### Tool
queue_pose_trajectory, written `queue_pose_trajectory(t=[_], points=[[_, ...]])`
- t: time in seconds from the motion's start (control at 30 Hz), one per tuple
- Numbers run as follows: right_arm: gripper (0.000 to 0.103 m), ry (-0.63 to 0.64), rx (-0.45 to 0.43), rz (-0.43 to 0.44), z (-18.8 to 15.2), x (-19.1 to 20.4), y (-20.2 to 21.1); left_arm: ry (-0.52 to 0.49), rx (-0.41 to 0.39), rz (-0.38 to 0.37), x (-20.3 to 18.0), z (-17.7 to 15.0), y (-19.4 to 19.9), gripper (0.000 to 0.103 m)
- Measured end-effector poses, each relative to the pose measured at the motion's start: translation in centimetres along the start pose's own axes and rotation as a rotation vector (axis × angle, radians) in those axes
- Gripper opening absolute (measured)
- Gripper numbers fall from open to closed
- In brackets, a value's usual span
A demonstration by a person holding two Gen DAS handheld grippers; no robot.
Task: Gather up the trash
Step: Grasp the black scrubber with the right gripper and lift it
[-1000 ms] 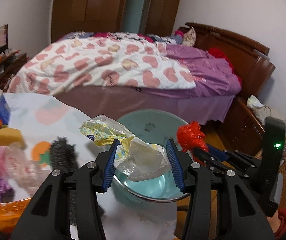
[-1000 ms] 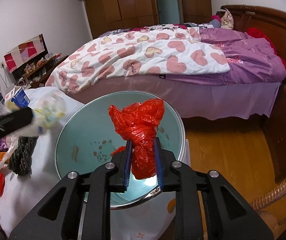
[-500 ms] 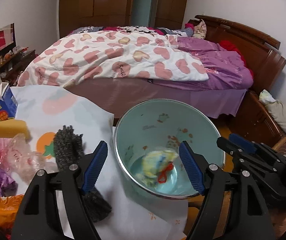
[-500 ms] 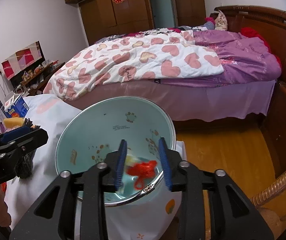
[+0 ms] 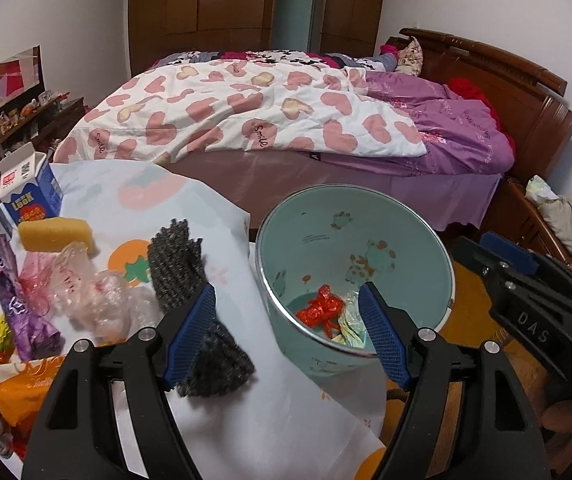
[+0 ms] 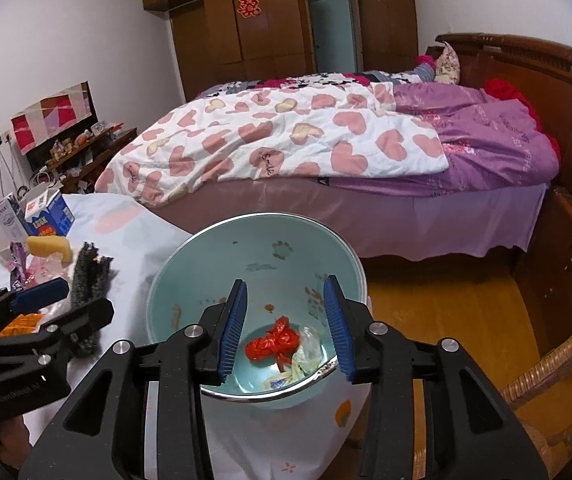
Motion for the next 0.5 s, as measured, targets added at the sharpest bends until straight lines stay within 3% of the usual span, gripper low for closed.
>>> queue_pose_trajectory(t=[0.27, 0.5], points=[[0.044, 0.017, -0.016, 0.020, 0.0, 2.0, 1.4, 0.014, 0.001, 0.066, 1.7, -1.2, 2.6, 0.074], [0.047, 0.026, -0.009, 0.066, -0.6, 4.7, 1.9, 0.035, 0.001, 0.184, 4.5, -2.7, 5.0, 0.078]])
Point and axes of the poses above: each gripper's, at about its wrist camera, not at the fingertips, and y roughly against the way its jaws point, x to its left, z to its top, the point moved 1 cm from there along -y, roughly the way its jaws point, and after that the axes turned 7 degrees about -z, right-handed, at the moved point
